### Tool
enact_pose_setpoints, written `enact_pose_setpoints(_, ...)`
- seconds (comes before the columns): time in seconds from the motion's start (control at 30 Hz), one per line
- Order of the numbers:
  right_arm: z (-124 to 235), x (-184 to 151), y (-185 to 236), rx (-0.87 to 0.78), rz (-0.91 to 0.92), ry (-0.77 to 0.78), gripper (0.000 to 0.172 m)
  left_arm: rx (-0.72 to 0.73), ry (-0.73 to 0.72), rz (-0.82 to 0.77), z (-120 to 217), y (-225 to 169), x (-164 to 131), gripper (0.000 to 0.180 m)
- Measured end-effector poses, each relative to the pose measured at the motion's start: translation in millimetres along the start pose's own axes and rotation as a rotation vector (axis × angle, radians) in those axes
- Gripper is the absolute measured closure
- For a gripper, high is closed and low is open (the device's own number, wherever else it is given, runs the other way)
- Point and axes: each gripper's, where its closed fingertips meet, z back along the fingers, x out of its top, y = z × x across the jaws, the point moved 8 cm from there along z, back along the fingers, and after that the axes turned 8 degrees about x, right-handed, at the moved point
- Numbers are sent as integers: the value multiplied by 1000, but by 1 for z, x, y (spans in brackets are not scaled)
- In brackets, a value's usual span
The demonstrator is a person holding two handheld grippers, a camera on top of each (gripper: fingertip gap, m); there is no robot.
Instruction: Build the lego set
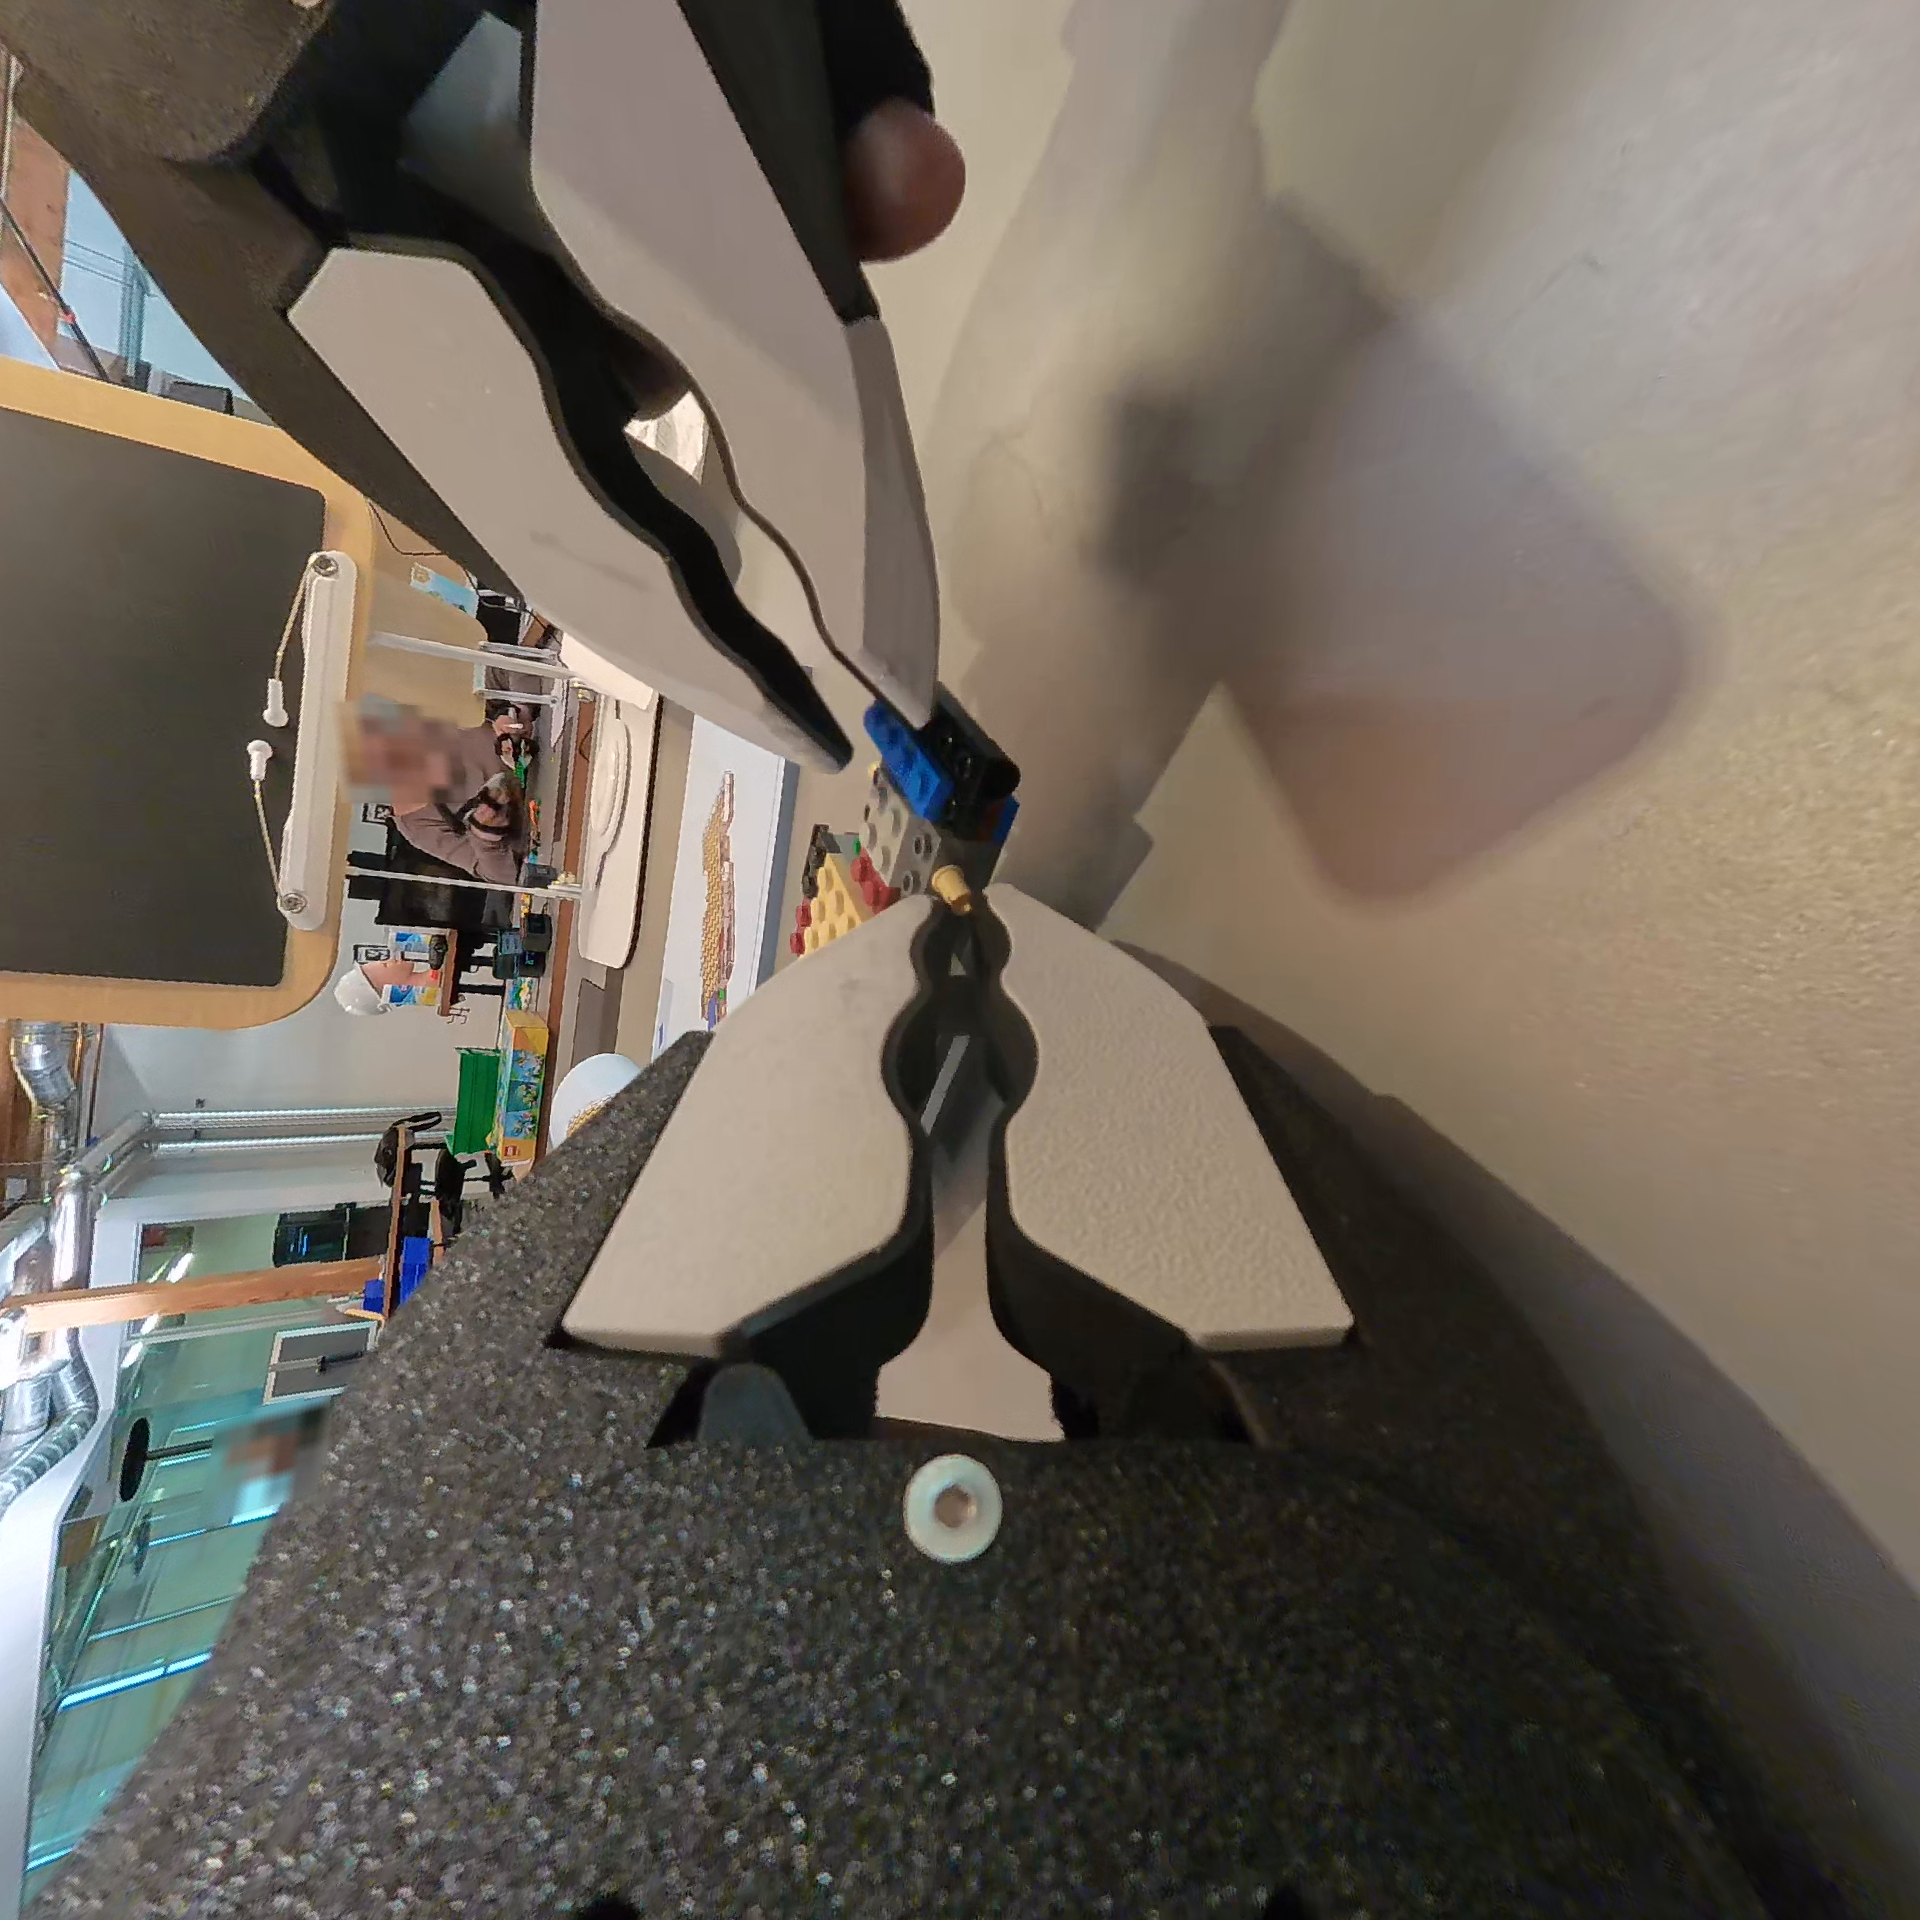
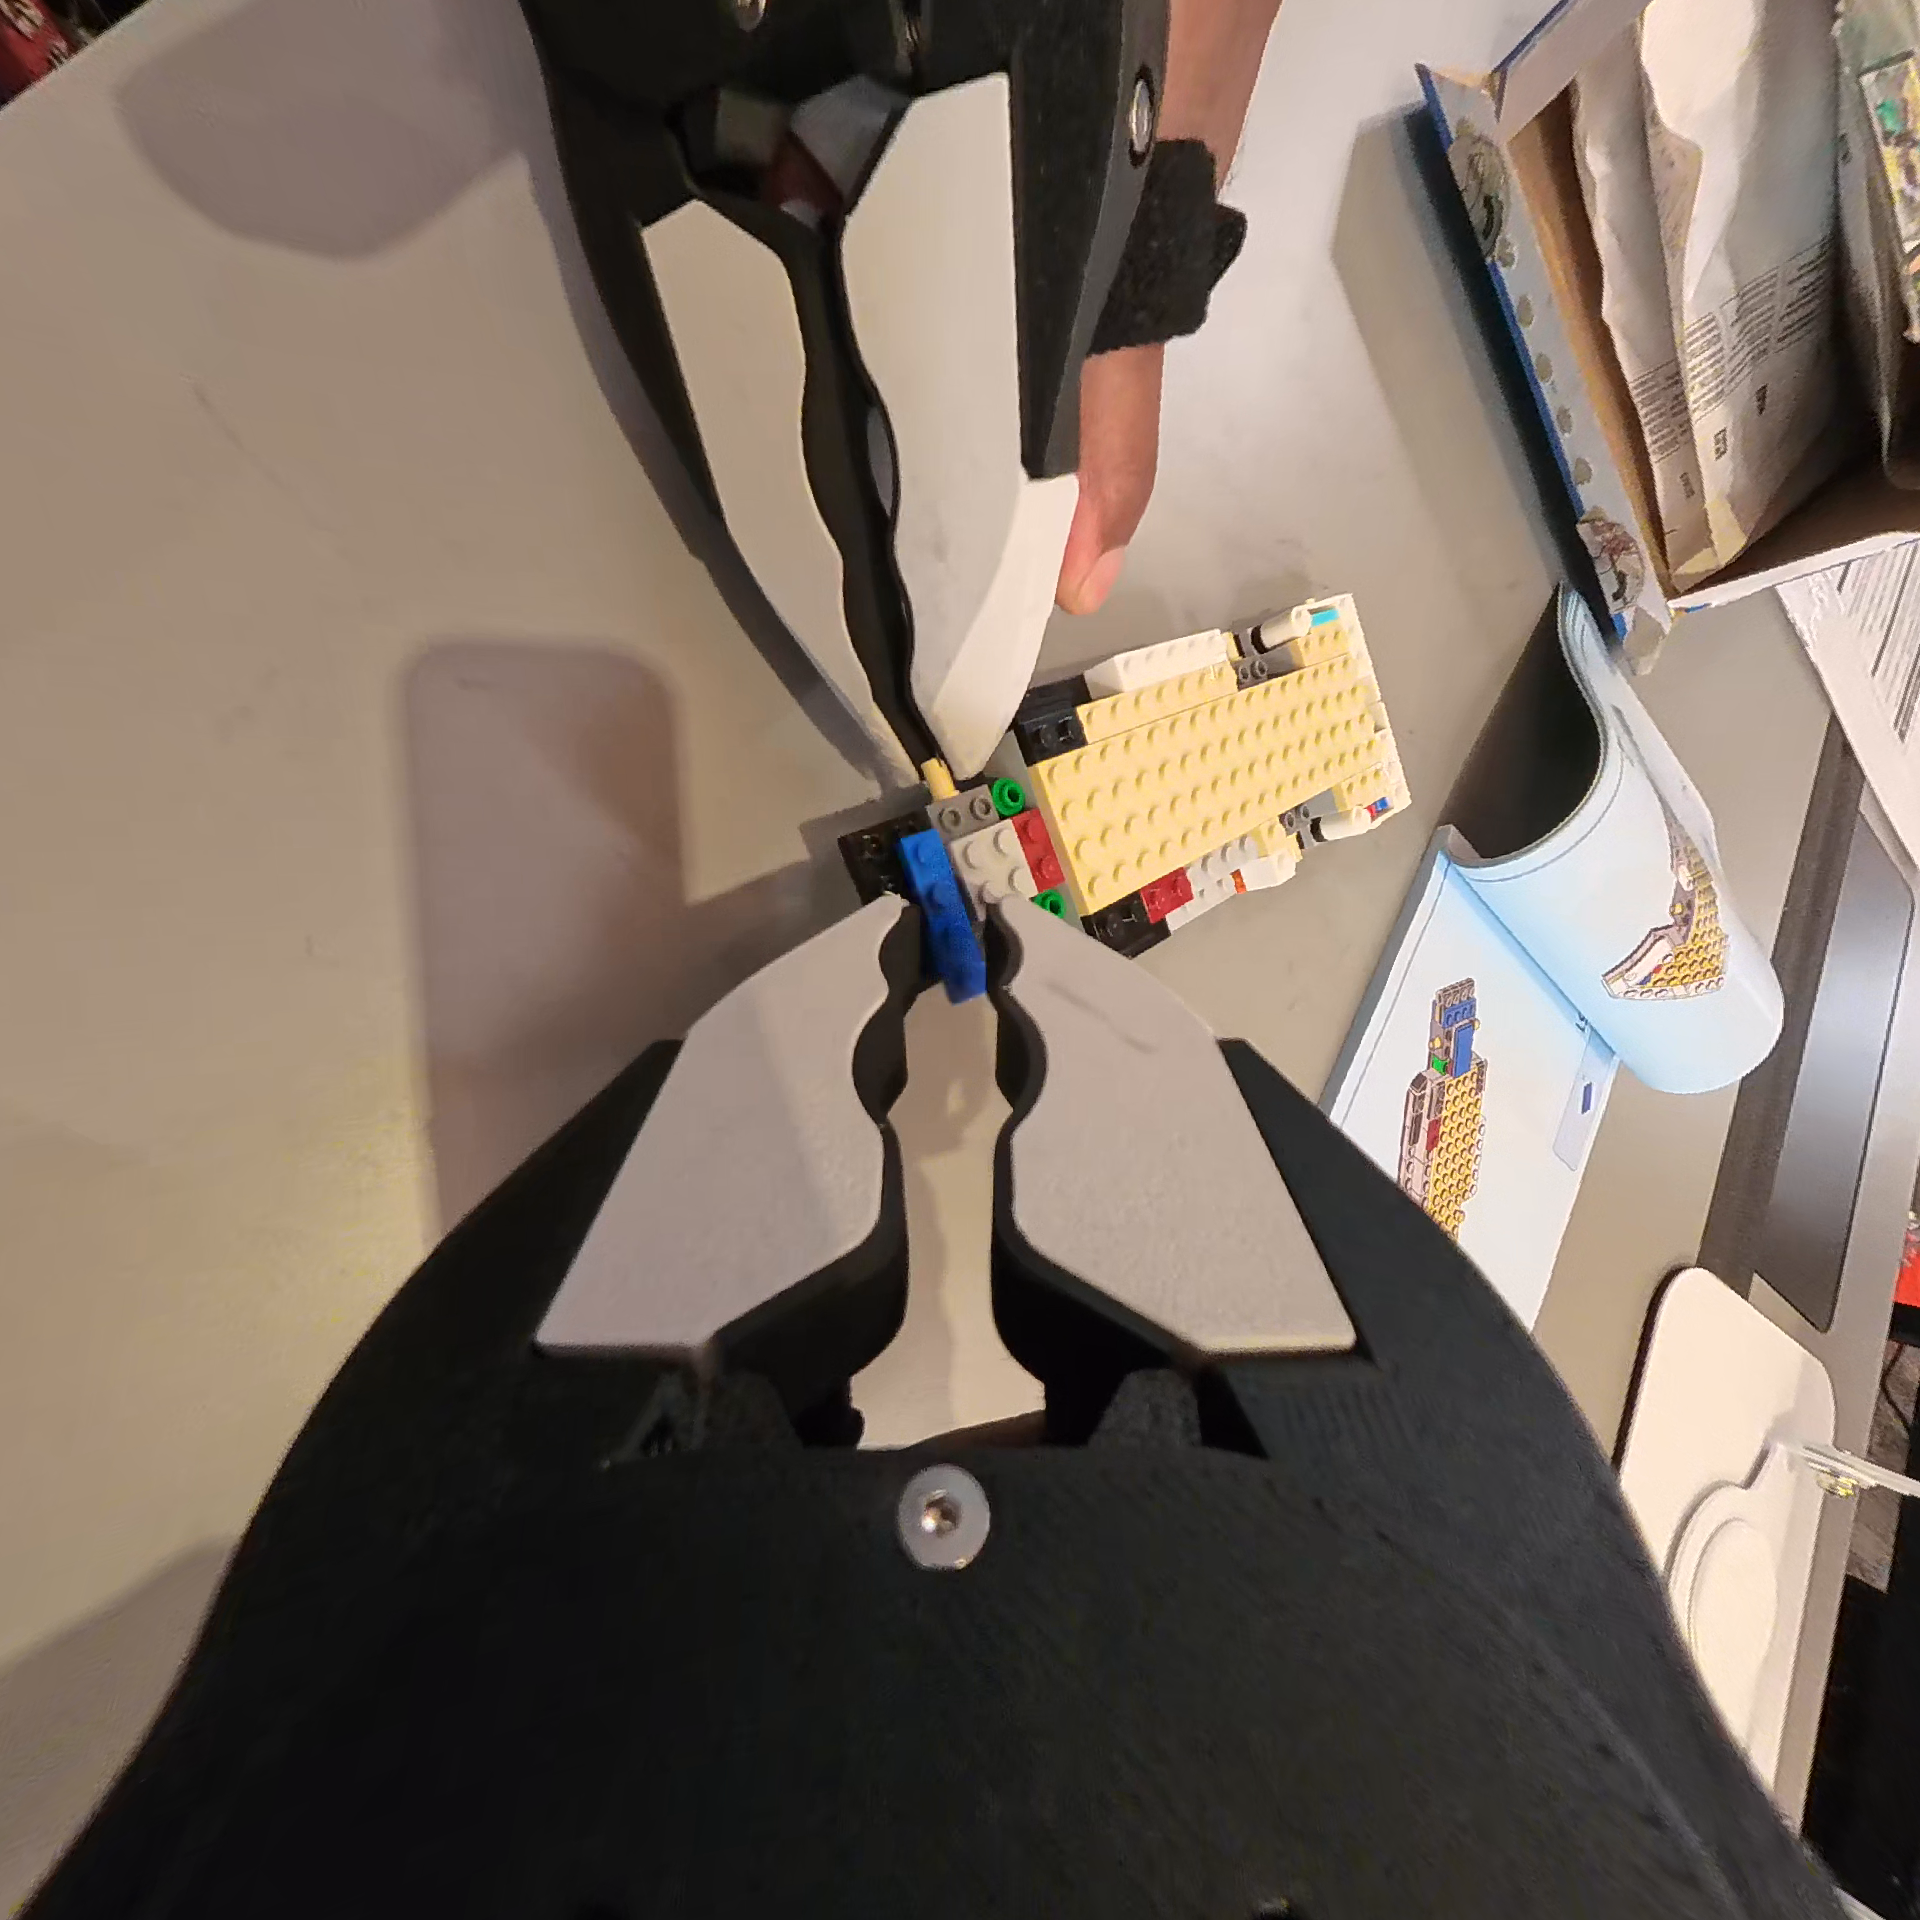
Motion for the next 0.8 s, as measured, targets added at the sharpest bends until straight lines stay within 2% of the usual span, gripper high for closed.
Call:
enact_pose_setpoints(0.23,2,-4,1,-5,-20,-14,155,2,-1,1,0,0,1,177)
enact_pose_setpoints(0.3,6,-7,1,-17,-54,-21,148,4,-2,5,0,1,1,177)
enact_pose_setpoints(0.53,5,-27,7,-41,-174,1,146,11,-6,9,0,1,1,177)
enact_pose_setpoints(0.8,-1,-19,12,-53,-147,-14,146,13,-5,8,0,2,2,177)
